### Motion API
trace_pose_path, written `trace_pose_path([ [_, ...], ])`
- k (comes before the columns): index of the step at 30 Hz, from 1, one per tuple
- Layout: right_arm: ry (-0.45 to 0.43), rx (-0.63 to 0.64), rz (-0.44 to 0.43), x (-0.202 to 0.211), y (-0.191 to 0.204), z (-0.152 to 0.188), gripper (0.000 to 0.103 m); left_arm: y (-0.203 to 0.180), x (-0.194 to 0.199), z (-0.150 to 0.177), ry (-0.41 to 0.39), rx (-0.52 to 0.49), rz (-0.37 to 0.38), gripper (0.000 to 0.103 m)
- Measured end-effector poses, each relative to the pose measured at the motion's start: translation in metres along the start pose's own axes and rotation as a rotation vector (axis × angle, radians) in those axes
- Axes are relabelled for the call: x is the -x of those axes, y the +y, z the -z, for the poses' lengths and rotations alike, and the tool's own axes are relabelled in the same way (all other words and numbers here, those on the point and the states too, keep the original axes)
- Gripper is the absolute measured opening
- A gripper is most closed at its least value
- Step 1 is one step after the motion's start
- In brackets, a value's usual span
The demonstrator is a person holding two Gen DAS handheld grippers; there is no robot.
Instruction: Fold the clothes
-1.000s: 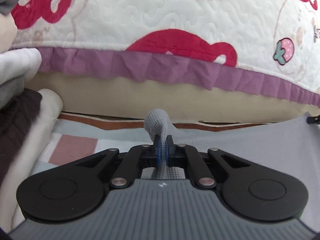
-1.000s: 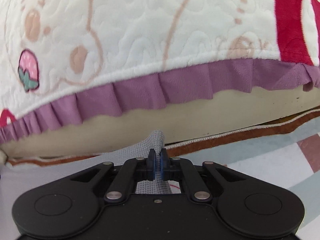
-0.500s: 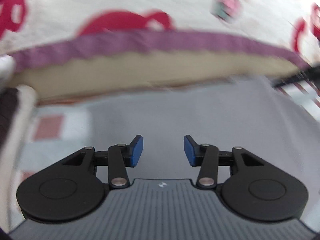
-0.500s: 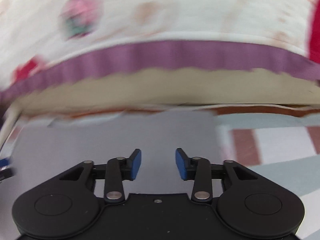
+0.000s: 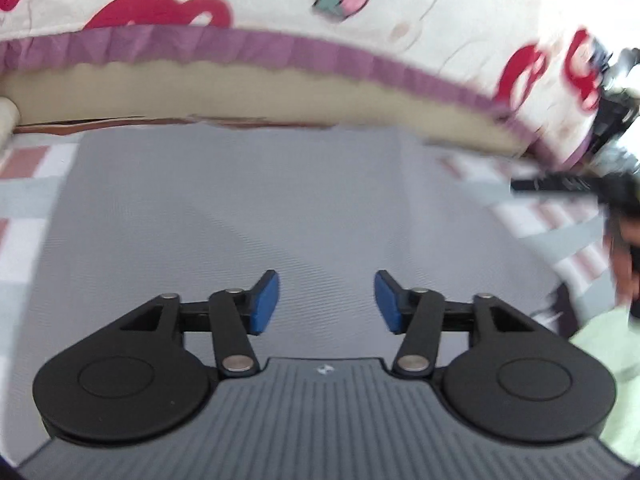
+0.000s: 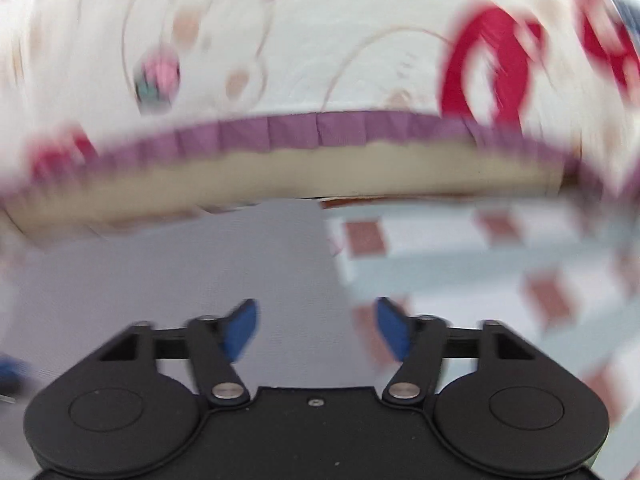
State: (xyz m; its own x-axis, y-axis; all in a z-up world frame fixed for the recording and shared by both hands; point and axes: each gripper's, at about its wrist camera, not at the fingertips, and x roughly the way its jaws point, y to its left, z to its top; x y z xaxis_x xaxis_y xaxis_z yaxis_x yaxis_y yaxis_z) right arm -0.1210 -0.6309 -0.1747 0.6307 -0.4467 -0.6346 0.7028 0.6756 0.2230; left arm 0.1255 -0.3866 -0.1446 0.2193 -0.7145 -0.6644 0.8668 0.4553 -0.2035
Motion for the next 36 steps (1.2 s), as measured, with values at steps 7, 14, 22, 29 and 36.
trace_pose_path([
  [7,0.187,-0.546,-0.114,0.019,-0.061,0.087,0.074,-0.026,-0.012,0.017,0.091,0.015,-0.003,0.056],
  [14,0.066,-0.706,-0.132,0.006,-0.066,0.105,0.074,-0.039,-0.018,0.027,0.12,-0.104,-0.09,0.056],
  [22,-0.046,-0.953,-0.203,-0.023,-0.081,0.109,0.052,-0.028,-0.01,0.029,-0.015,0.017,-0.054,0.055],
  [29,-0.038,-0.849,-0.163,-0.032,-0.076,0.105,0.011,0.007,-0.022,0.025,0.003,0.166,-0.038,0.055],
  [36,-0.068,-0.58,-0.262,-0.015,-0.035,0.048,0.01,0.033,-0.002,0.033,0.038,0.23,-0.158,0.056],
])
